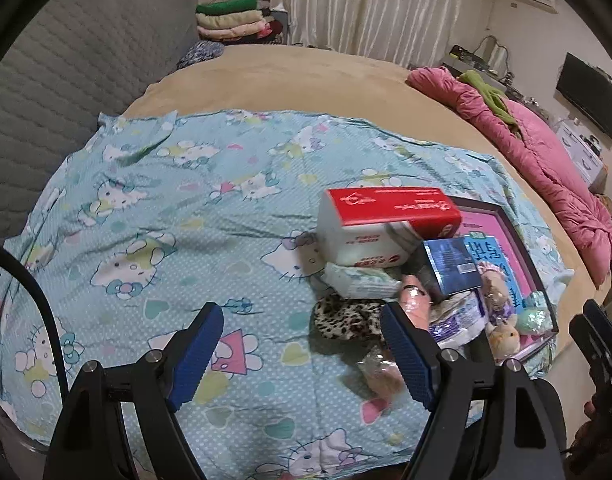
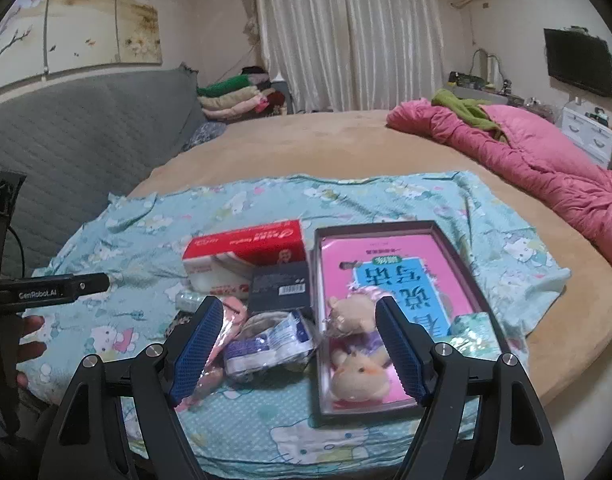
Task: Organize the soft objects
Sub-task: 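Move both tools back over the remaining pile beside the tray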
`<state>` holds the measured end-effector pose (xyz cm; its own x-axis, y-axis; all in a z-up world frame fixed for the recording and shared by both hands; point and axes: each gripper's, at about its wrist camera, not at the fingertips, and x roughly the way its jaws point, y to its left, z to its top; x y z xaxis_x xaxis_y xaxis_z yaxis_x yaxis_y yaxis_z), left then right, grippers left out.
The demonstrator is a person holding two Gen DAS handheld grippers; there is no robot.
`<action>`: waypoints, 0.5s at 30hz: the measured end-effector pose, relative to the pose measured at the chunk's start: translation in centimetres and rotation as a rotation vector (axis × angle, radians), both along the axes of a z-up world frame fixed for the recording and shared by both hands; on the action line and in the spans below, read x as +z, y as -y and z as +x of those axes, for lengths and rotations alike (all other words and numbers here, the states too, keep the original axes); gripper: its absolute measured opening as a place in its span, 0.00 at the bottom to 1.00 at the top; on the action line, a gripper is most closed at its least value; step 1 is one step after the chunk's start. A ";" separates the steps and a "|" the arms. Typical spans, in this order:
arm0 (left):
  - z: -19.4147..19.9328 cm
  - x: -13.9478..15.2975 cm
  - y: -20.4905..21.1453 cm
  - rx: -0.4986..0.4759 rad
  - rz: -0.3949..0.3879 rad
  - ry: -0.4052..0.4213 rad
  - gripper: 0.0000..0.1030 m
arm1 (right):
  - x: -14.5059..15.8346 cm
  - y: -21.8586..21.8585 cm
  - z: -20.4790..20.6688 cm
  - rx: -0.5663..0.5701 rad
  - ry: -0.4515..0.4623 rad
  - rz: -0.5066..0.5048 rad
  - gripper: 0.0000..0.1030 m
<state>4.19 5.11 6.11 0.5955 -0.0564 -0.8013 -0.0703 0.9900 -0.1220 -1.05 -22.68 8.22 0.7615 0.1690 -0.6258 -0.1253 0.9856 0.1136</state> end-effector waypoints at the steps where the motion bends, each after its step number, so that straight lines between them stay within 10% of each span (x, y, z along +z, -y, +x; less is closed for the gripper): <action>1: 0.1 -0.4 -0.2 0.005 0.001 -0.006 0.78 | -0.2 -0.2 0.1 0.006 -0.006 0.001 0.77; 15: 1.0 -4.6 -1.2 -0.004 -0.106 -0.056 0.78 | -4.7 -3.0 1.5 0.078 -0.143 0.032 0.77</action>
